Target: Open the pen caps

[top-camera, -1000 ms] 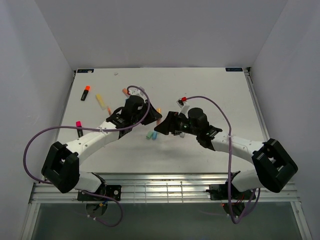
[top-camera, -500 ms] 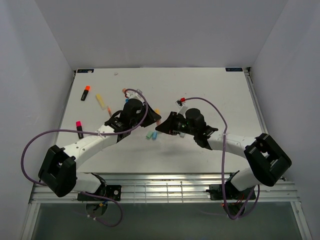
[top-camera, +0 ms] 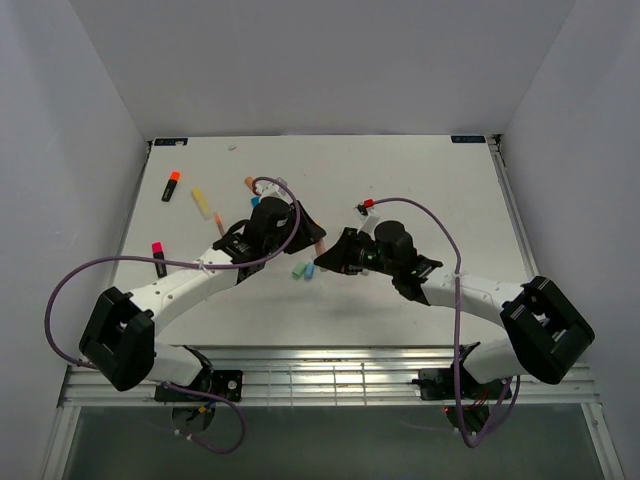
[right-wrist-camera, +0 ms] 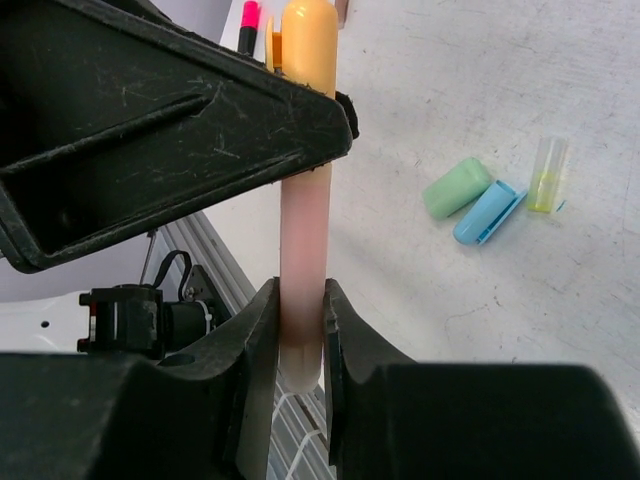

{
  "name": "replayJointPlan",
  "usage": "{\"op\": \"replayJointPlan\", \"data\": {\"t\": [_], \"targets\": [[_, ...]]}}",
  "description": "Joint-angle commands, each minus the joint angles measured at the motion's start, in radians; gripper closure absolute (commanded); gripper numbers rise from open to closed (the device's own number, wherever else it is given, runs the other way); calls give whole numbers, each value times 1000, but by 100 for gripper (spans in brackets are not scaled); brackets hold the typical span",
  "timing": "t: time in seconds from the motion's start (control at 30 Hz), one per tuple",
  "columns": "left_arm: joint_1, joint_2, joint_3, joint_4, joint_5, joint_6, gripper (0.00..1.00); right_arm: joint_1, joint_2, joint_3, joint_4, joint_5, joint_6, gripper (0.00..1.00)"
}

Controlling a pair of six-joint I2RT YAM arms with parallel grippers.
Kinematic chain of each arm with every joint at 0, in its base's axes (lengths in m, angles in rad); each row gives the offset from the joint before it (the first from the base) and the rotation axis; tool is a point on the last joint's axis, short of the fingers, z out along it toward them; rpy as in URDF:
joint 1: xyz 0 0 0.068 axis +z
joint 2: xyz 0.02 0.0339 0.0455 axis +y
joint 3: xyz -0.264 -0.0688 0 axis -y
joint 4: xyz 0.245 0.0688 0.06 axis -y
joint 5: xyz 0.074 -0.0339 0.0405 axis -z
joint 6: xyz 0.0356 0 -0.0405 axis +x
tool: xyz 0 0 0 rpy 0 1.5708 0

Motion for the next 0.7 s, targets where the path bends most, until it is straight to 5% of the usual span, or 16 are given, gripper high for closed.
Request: {"op": "replayJointPlan", "data": {"t": [0.0,0.17,0.3,0.37,0.67], "targets": [[-1,7,33,-7,-29,14,47,9,-38,-3,9,0,-27,92],[-1,7,36,-2,-31,15,54,17,-41,-8,2,-2,-30,92],[-1,7,41,2,-23,22,77,21,-50,-17,-6,15,-39,92],[-1,9,46,5,-8,32,100,23,-52,-11,-30,26,-59,92],[21,133,225,-93,-78,161,100,221,8,176,-477,405,-246,92]]}}
